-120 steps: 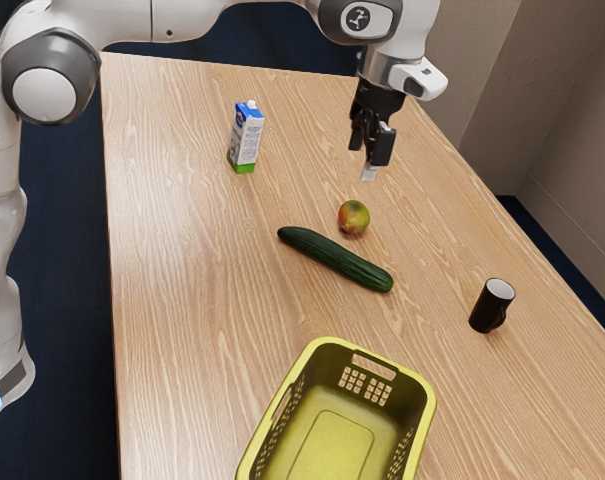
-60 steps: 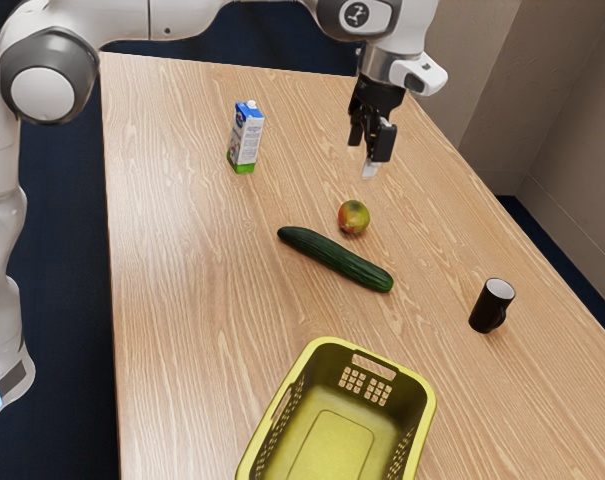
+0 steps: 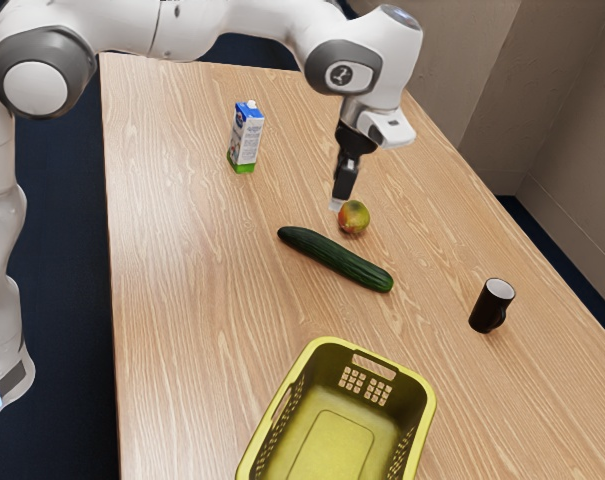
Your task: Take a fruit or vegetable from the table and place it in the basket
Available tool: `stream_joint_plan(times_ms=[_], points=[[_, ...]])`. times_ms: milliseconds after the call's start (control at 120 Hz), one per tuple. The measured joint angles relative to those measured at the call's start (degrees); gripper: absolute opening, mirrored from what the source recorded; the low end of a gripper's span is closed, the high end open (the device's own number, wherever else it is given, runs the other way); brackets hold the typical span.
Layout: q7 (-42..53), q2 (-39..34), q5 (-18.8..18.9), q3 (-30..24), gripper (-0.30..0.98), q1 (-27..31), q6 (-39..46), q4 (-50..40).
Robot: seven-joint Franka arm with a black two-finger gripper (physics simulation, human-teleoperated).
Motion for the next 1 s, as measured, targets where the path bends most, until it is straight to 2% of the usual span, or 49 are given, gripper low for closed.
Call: stream_joint_plan(times_ms=[192,425,1000], points=[[8.1,-1.0,-1.0,0.1,0.69,-0.5,5.5,-5.6],[15.5,2.0,-2.2,-0.3,0.69,-0.9,10.7,-7.6],[25.8,5.8,-1.9,-0.3,0.69,-0.3,17.6,-10.4]])
